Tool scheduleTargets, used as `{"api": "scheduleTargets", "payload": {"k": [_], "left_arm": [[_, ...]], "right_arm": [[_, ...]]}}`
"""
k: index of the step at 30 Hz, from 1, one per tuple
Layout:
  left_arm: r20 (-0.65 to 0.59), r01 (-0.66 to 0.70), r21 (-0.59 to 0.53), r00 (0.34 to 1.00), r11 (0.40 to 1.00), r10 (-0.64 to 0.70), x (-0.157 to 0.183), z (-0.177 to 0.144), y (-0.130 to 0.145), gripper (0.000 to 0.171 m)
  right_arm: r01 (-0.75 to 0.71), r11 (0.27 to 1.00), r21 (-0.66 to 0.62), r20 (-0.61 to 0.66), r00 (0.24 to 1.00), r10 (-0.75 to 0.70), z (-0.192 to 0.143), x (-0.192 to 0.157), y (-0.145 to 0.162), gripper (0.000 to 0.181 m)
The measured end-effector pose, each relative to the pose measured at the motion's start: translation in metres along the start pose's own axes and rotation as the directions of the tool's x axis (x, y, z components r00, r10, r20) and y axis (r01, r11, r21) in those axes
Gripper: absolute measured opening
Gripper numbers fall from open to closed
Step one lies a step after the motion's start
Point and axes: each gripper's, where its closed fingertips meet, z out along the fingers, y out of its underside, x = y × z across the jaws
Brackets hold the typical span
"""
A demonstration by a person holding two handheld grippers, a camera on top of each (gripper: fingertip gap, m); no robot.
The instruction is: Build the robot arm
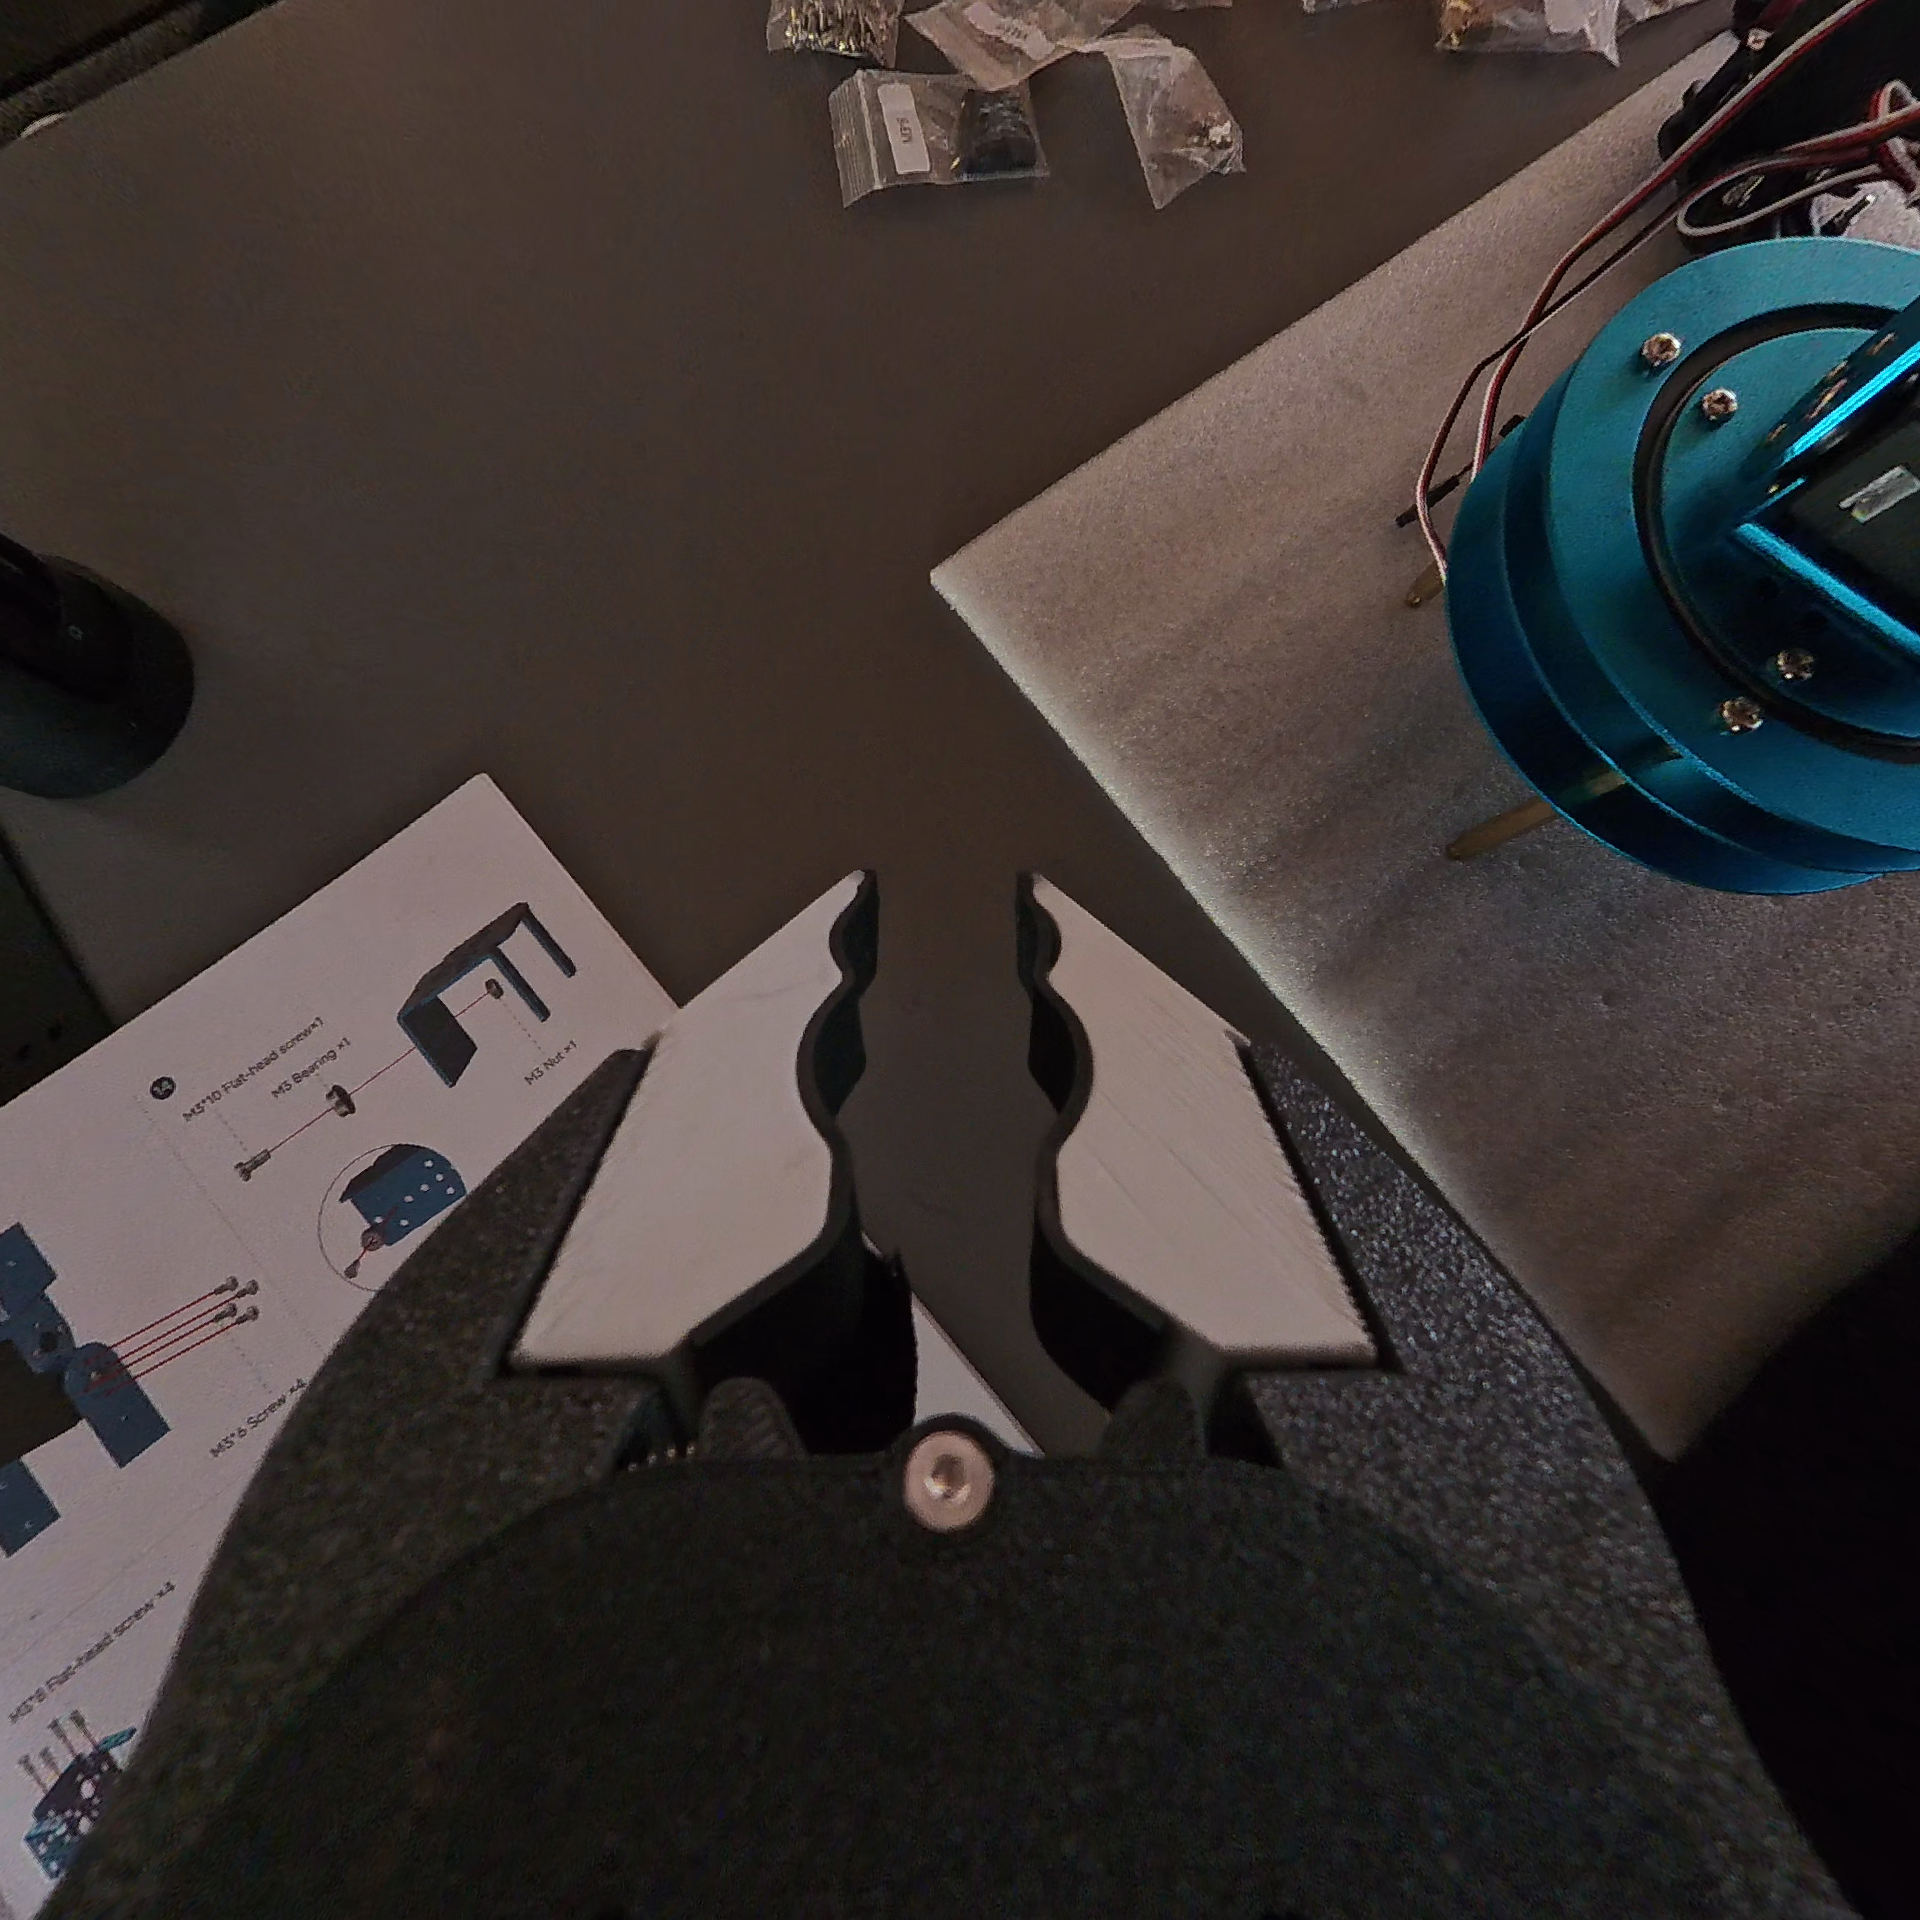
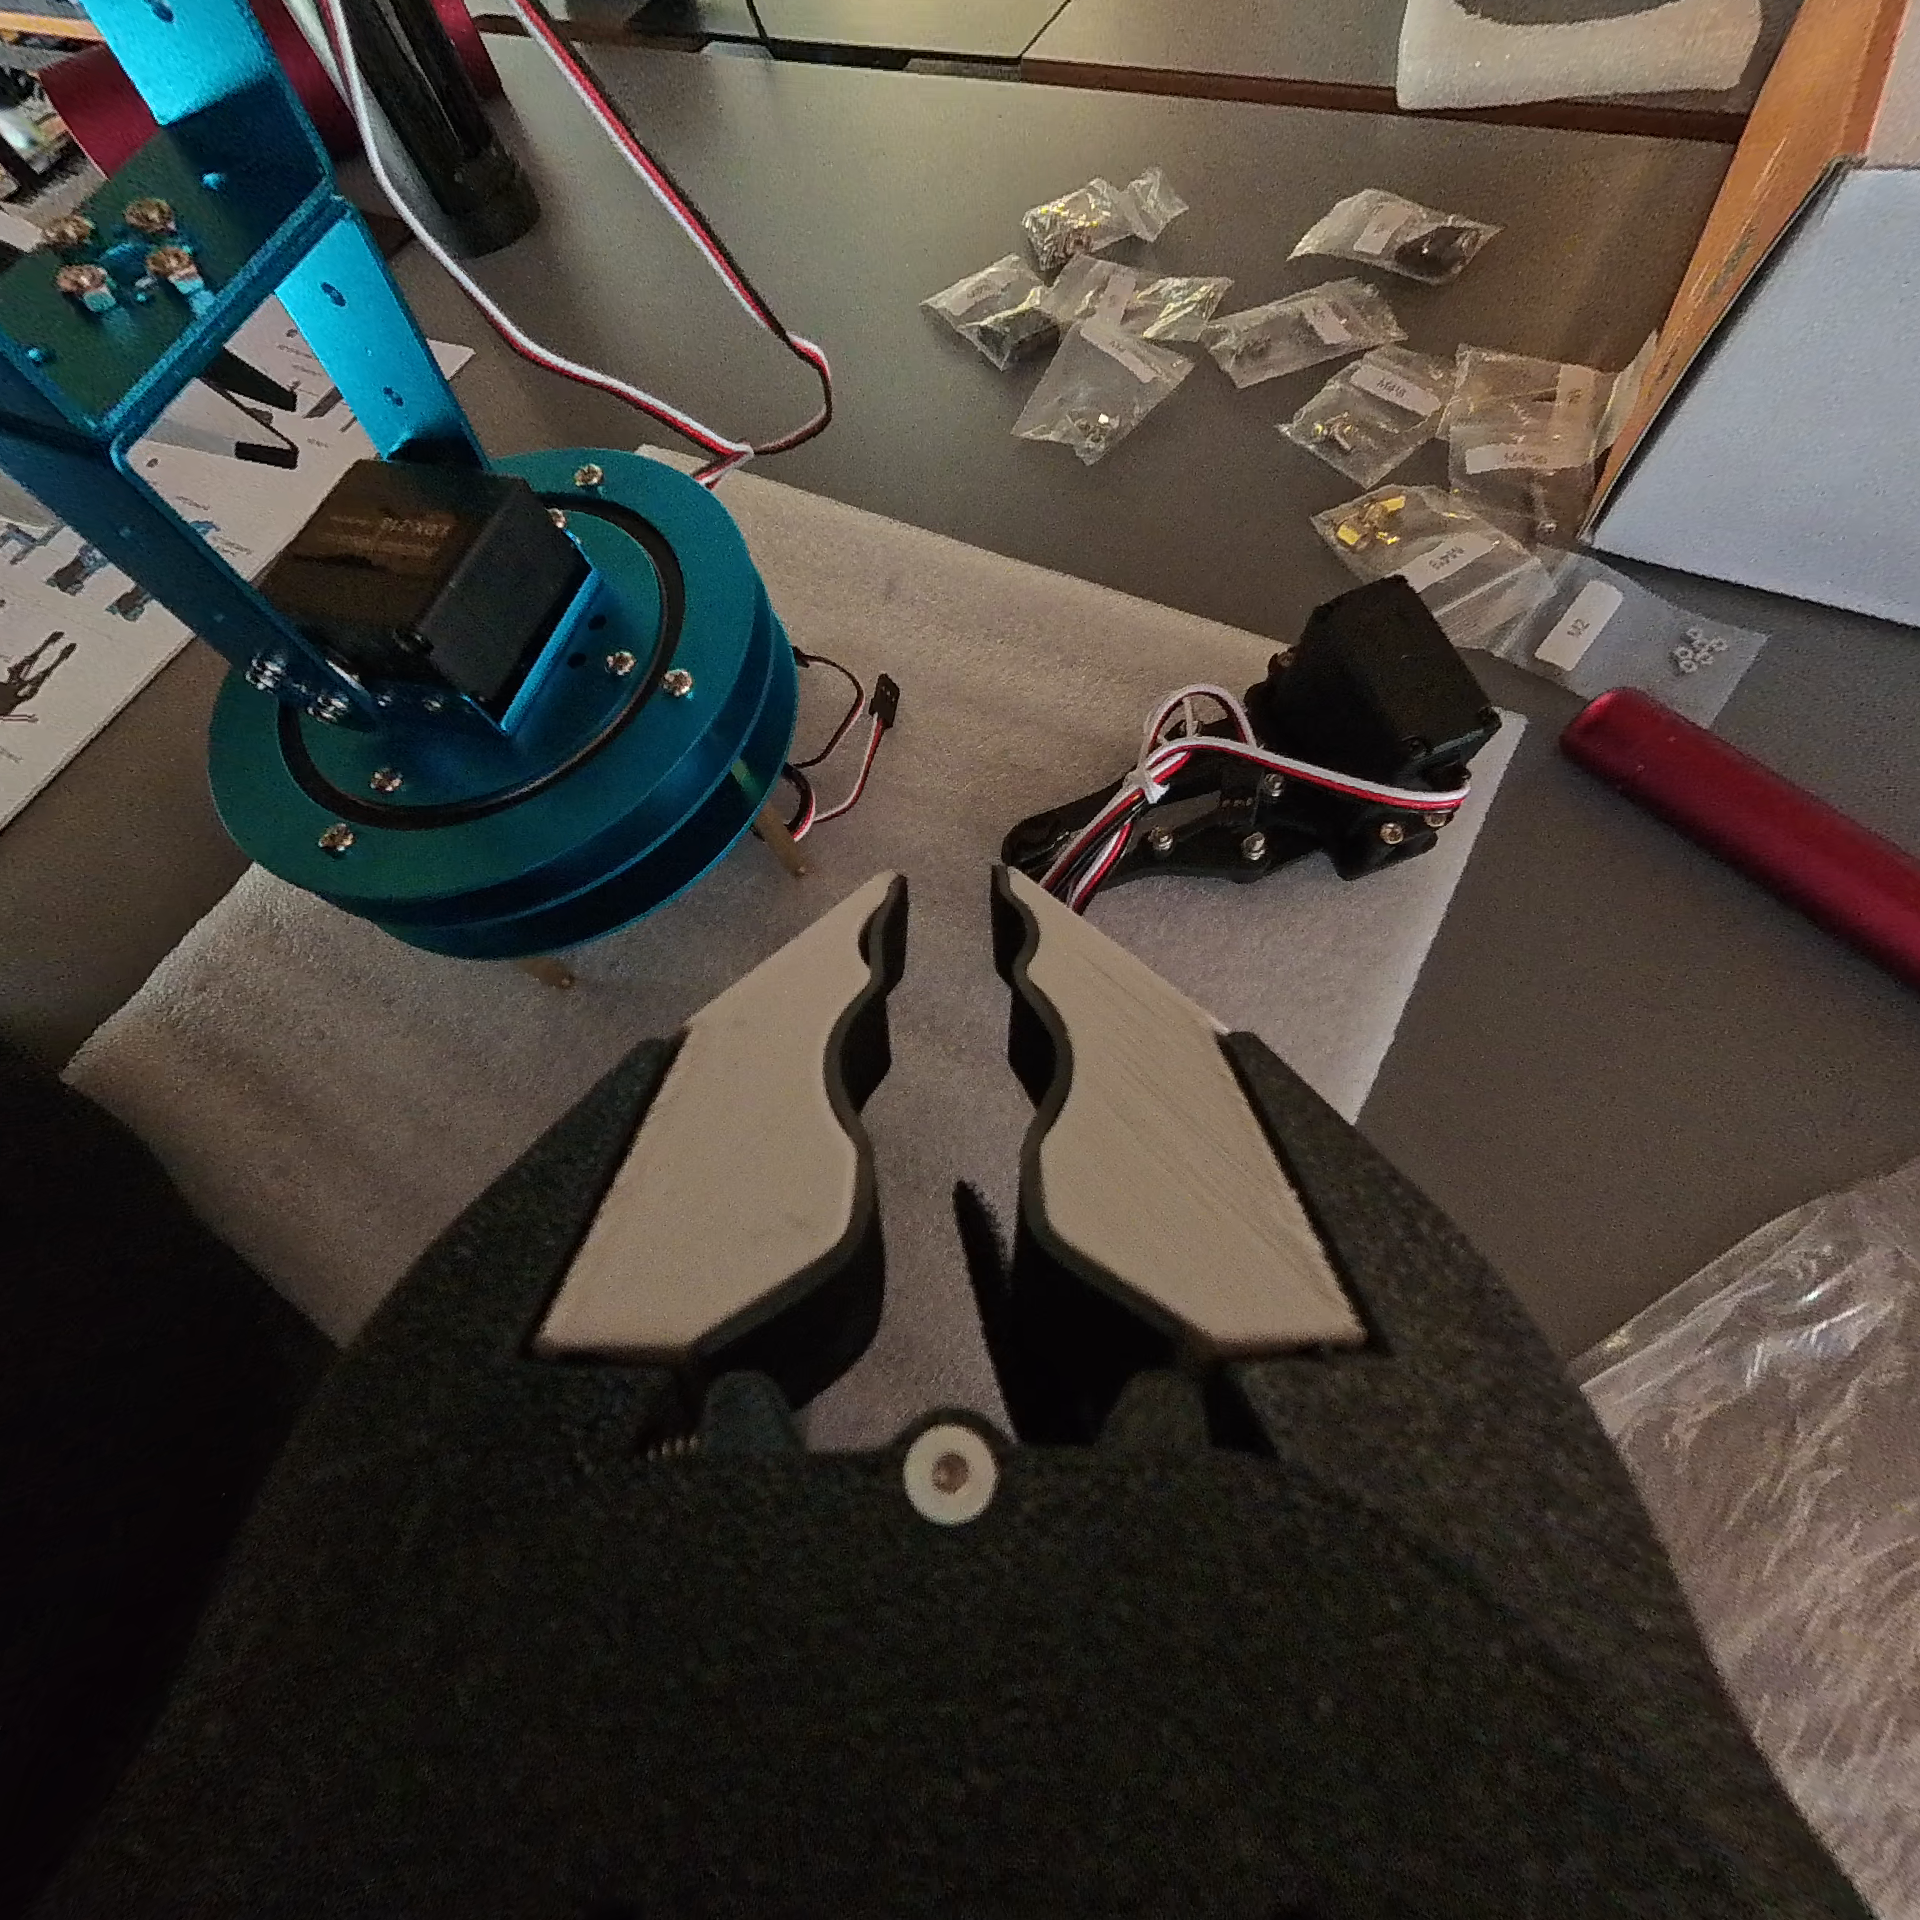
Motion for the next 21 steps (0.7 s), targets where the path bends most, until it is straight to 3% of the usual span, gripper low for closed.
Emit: {"api": "scheduleTargets", "payload": {"k": [21], "left_arm": [[0.022,0.036,0.004,0.999,0.999,-0.036,-0.0078,-0.0045,0.0082,0.026]], "right_arm": [[0.024,1.000,-0.009,0.026,0.999,-0.023,0.0092,-0.0046,-0.0068,0.015]]}}
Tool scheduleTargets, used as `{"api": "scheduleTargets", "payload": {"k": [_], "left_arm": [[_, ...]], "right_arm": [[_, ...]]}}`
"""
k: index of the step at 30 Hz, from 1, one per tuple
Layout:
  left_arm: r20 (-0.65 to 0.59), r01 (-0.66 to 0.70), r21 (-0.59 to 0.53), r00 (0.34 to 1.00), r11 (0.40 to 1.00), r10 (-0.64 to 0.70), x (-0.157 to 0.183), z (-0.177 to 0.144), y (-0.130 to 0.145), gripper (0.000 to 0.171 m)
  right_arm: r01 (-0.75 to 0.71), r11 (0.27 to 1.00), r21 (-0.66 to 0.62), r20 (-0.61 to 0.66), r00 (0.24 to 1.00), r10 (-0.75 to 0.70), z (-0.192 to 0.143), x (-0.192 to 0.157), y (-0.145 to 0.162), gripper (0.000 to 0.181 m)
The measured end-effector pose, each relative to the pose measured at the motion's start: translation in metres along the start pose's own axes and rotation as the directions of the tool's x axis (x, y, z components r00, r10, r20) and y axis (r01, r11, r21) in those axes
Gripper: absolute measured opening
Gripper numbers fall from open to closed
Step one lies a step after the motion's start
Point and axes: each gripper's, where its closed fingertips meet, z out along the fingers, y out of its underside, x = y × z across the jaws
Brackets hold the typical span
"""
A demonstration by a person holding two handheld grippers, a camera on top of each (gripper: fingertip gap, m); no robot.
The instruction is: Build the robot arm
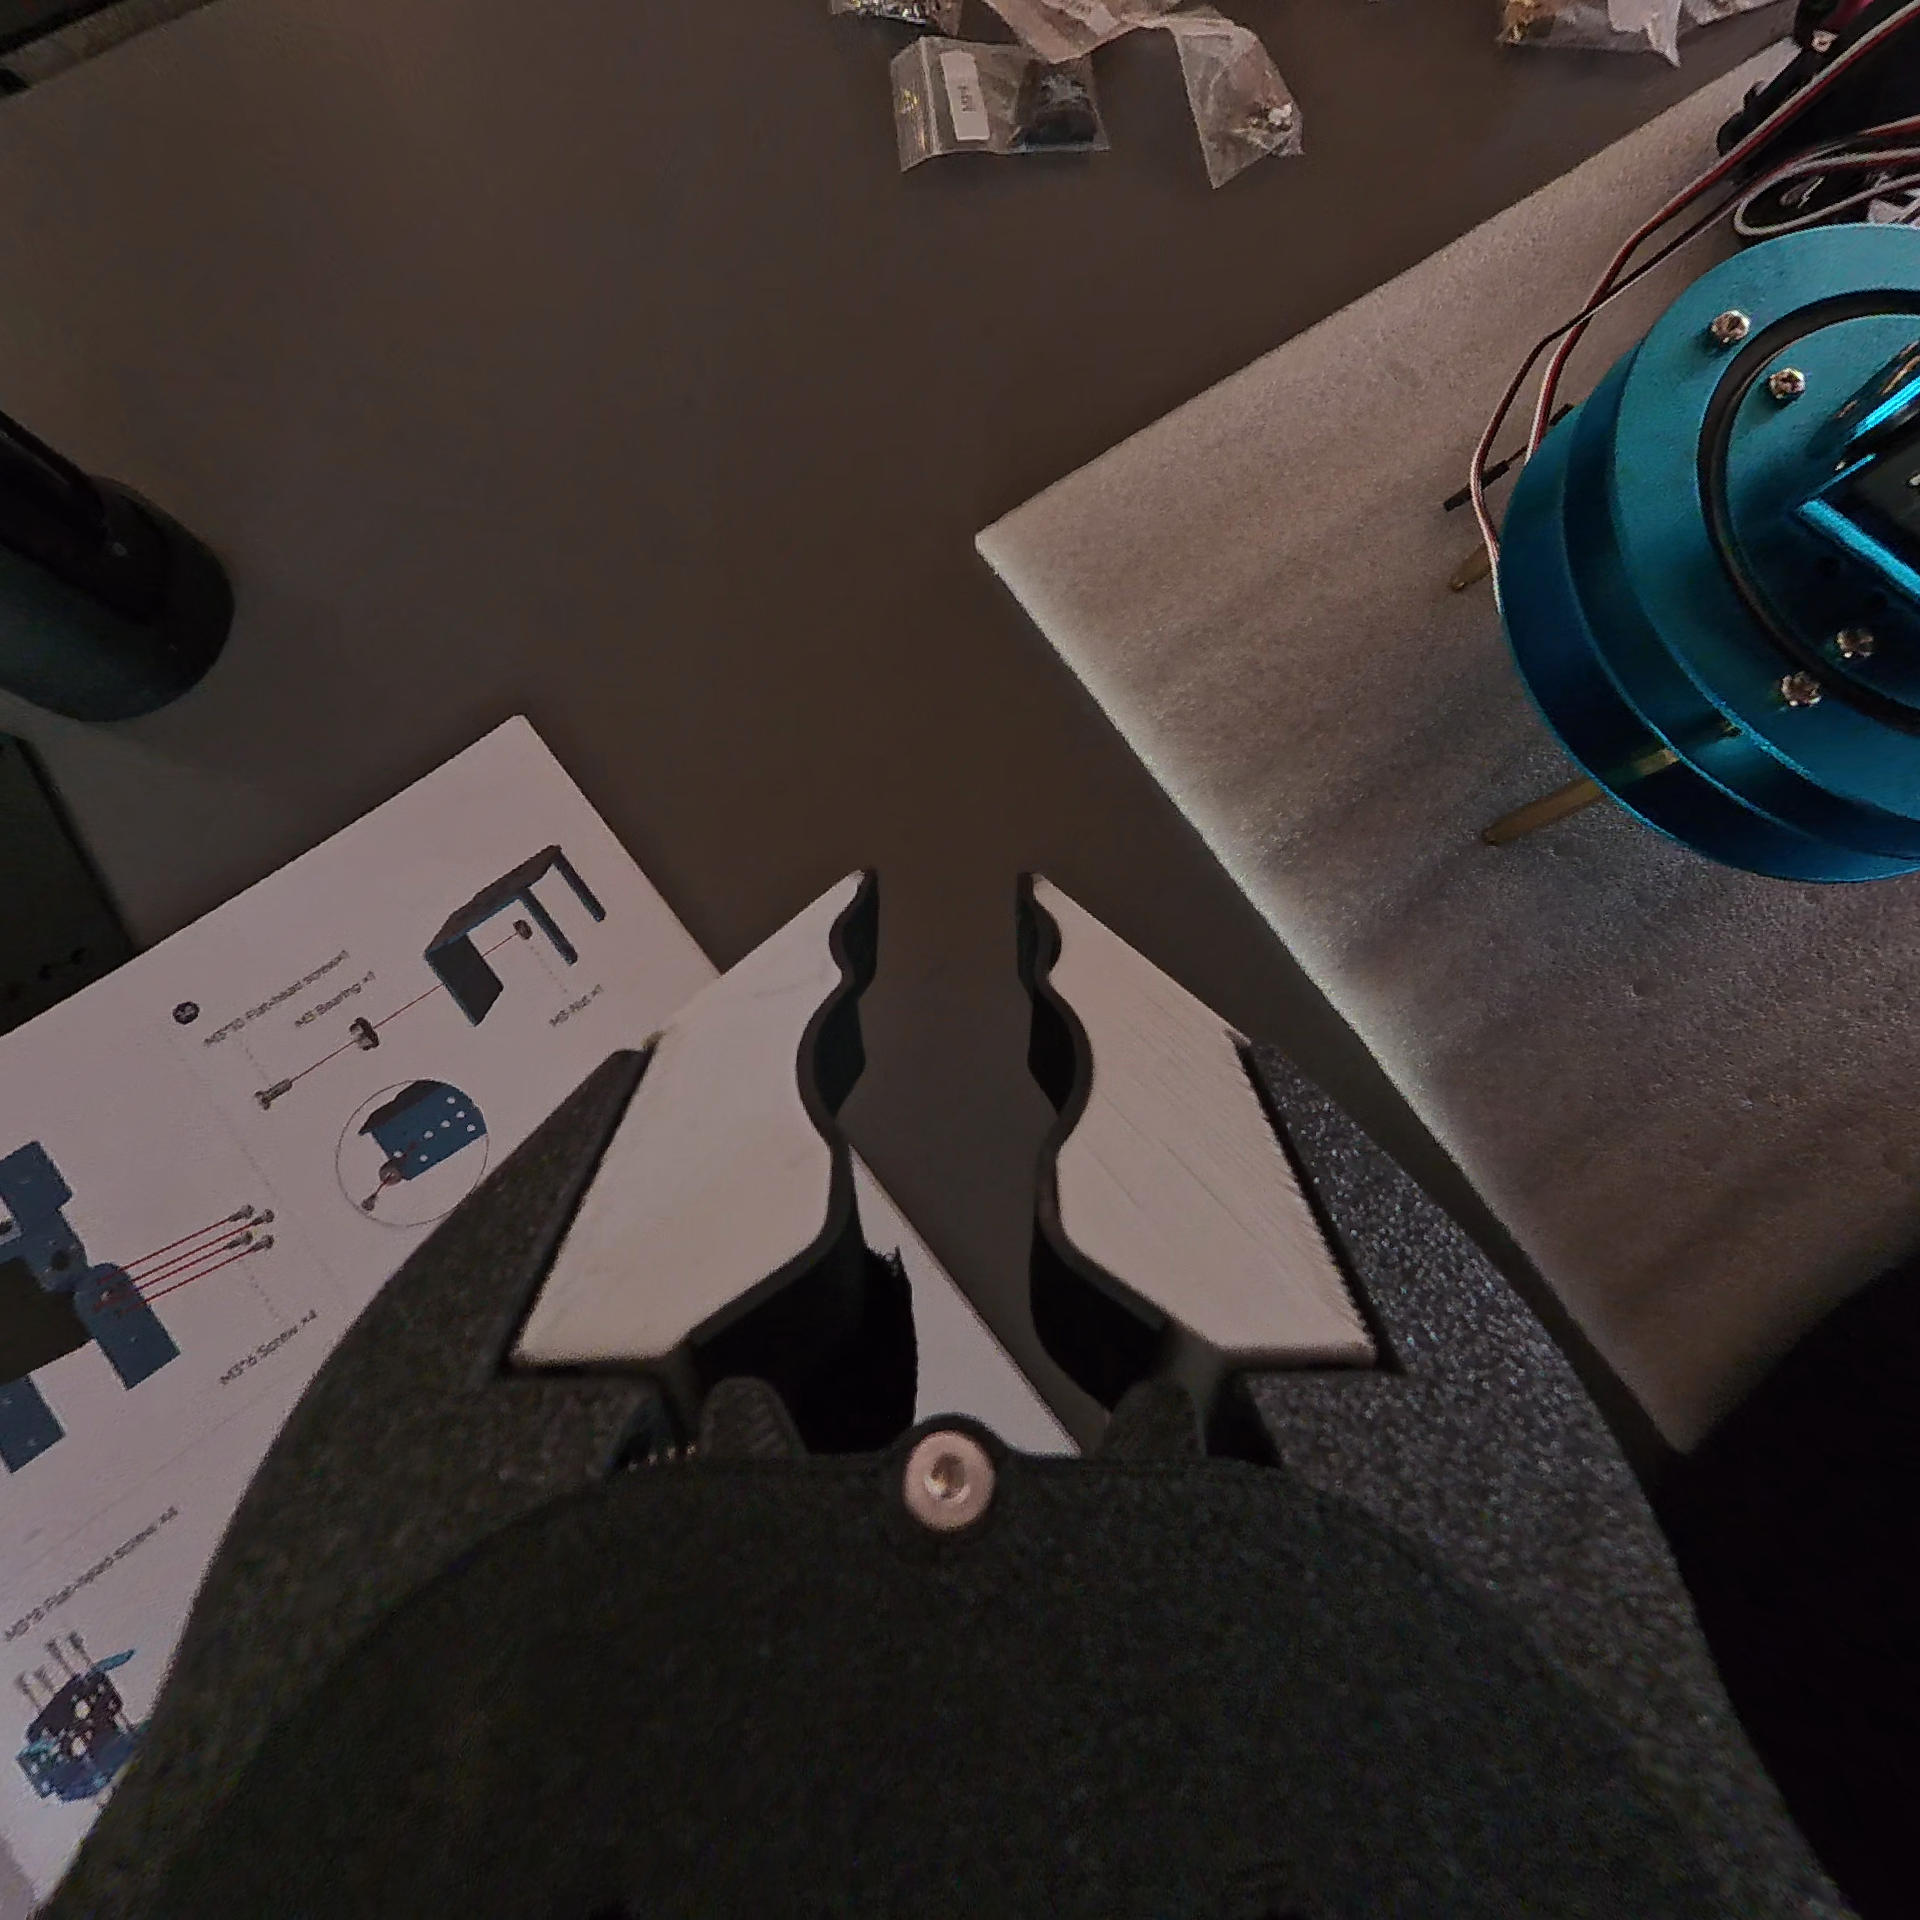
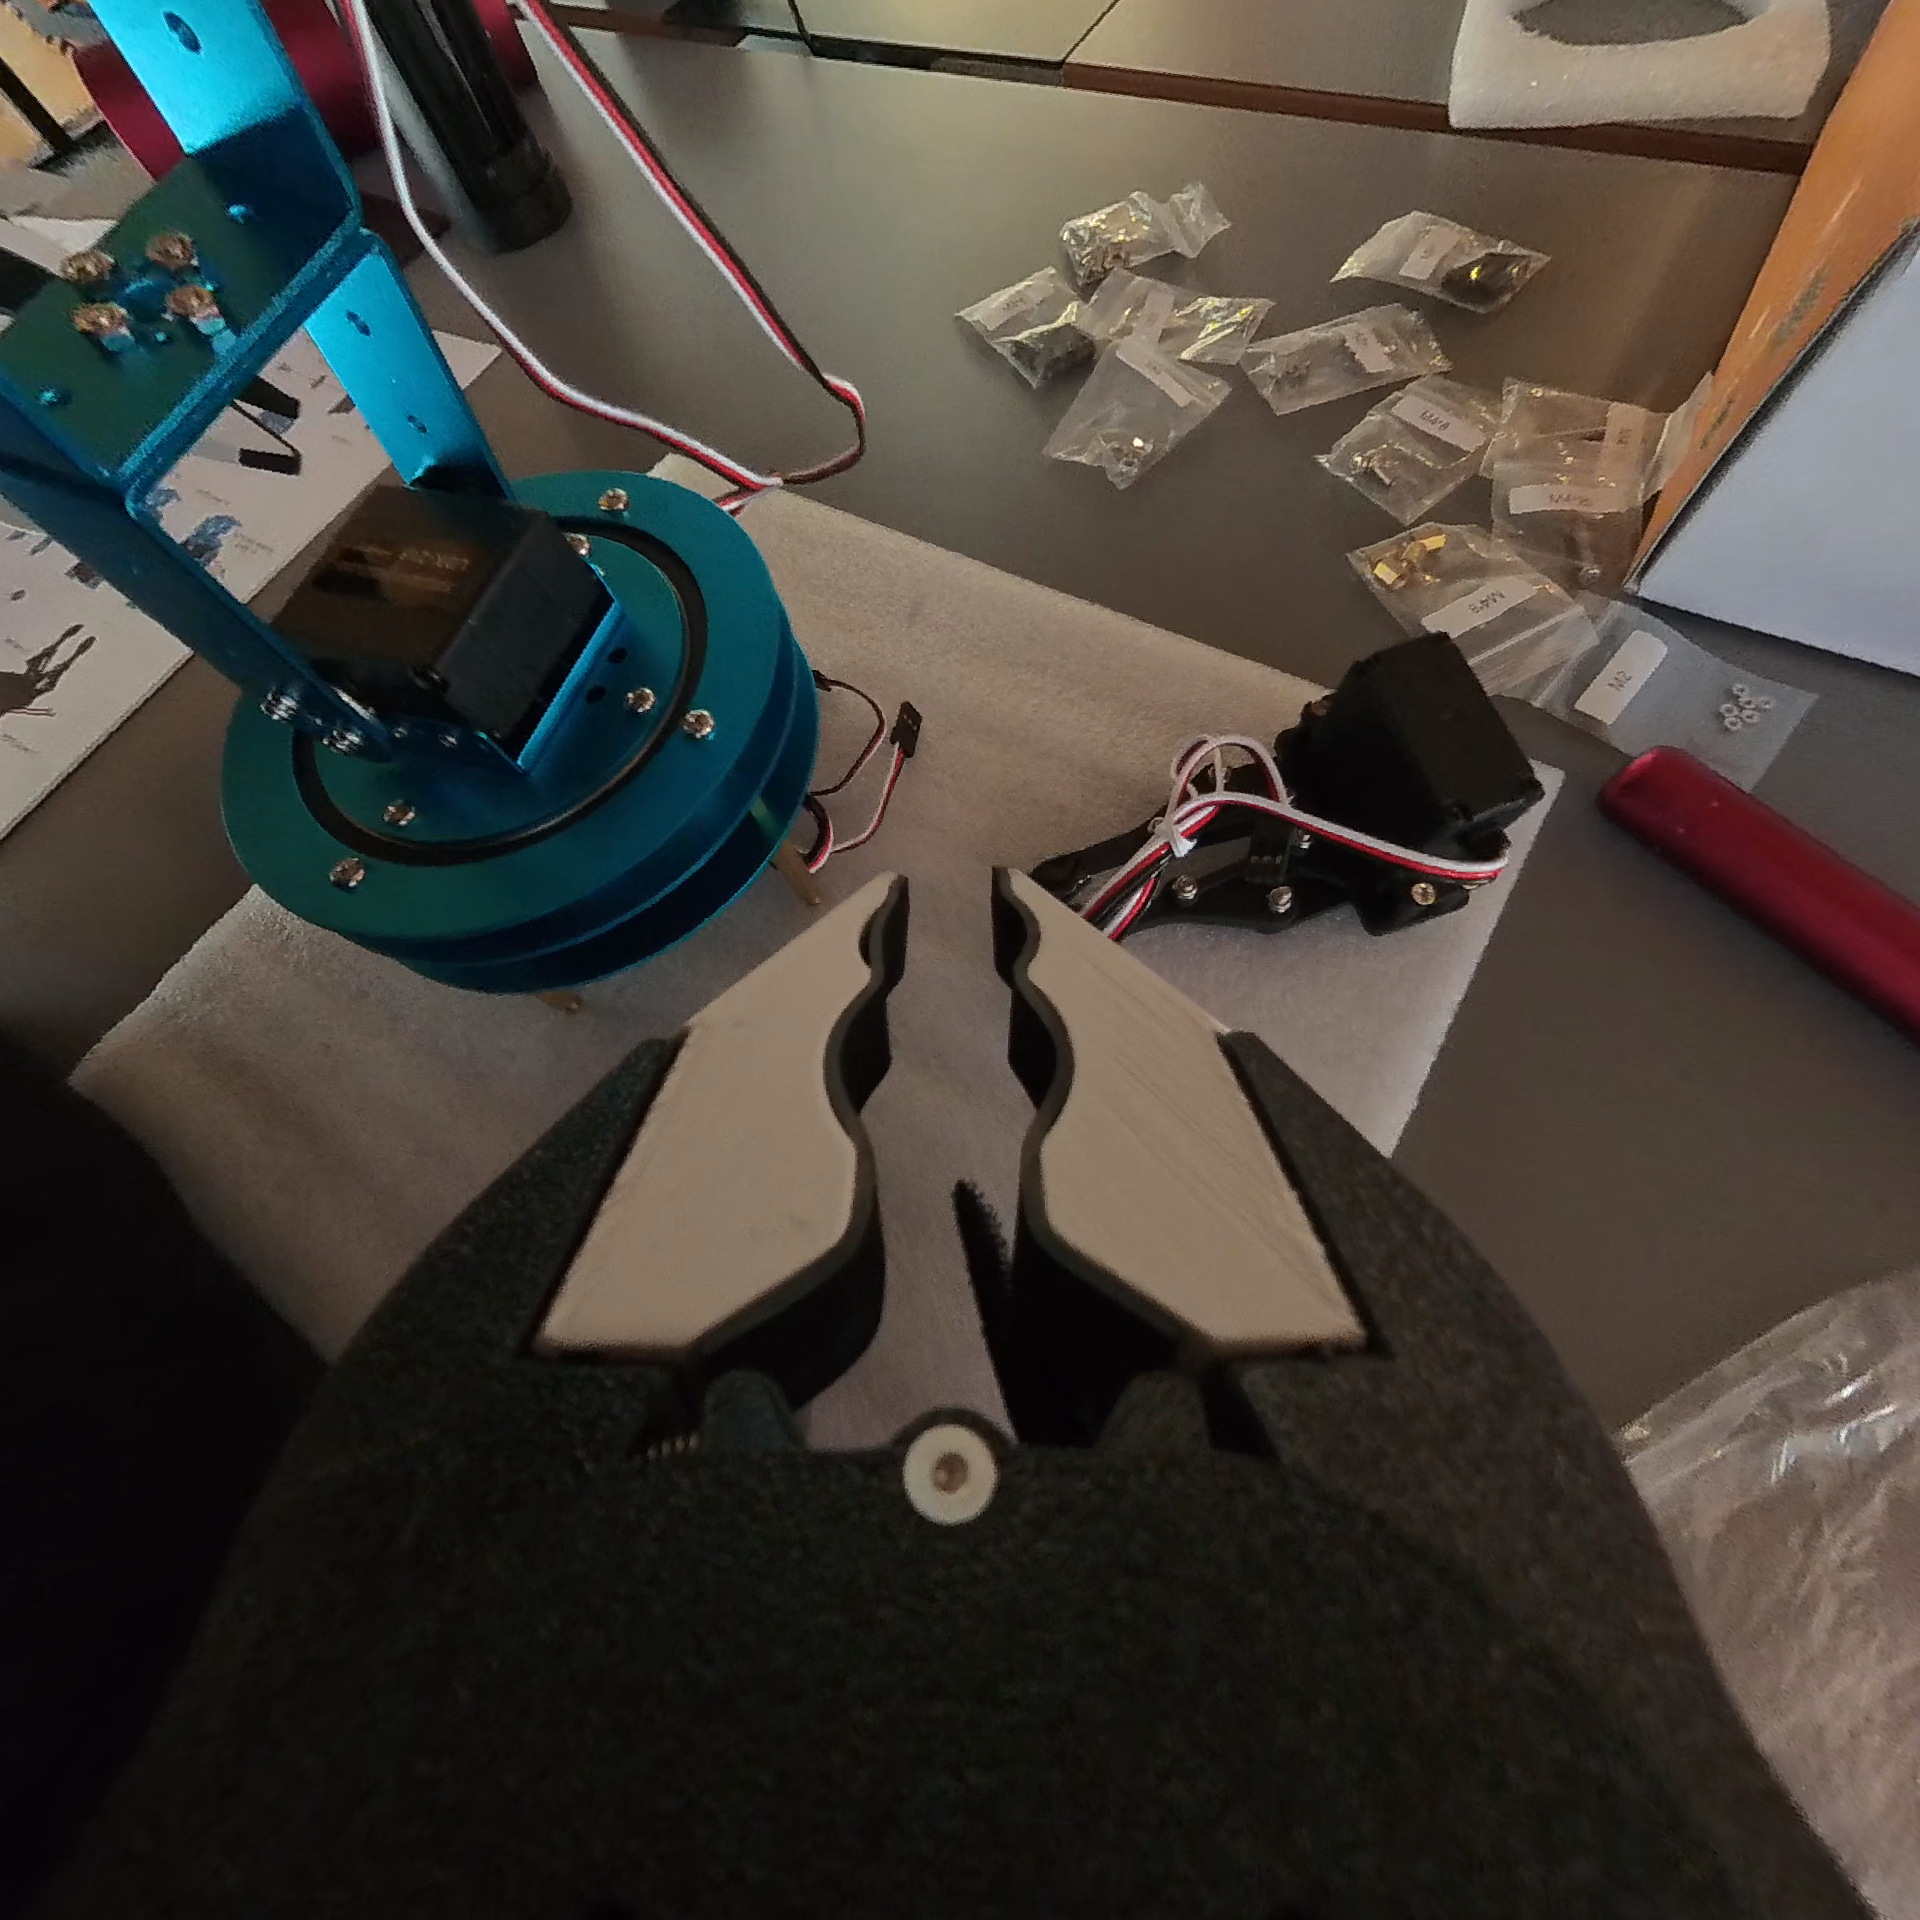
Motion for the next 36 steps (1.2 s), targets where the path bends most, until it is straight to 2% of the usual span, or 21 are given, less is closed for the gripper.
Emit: {"api": "scheduleTargets", "payload": {"k": [6,15,20,24,29,36], "left_arm": [[0.006,0.018,-0.002,1.000,1.000,-0.018,-0.002,-0.002,0.005,0.026],[0.009,0.019,0.009,1.000,1.000,-0.020,0.002,-0.007,0.006,0.026],[0.040,0.014,0.037,0.999,0.999,-0.015,-0.001,-0.019,0.010,0.026],[0.075,0.083,0.076,0.993,0.994,-0.088,-0.014,-0.034,0.024,0.026],[0.114,0.183,0.136,0.973,0.974,-0.199,-0.035,-0.057,0.046,0.026],[0.214,0.287,0.236,0.917,0.928,-0.337,-0.084,-0.101,0.082,0.026]], "right_arm": [[0.013,1.000,0.002,0.005,1.000,-0.013,0.000,-0.002,-0.003,0.015],[-0.026,0.999,-0.025,0.042,0.999,0.027,-0.012,-0.012,0.014,0.015],[-0.077,0.994,-0.074,0.153,0.984,0.088,-0.017,-0.049,0.032,0.015],[-0.033,0.991,-0.132,0.233,0.970,0.063,-0.019,-0.087,0.040,0.014],[0.044,0.988,-0.146,0.297,0.955,0.002,-0.013,-0.120,0.027,0.014],[0.154,0.972,-0.176,0.385,0.920,-0.076,0.009,-0.163,0.005,0.013]]}}
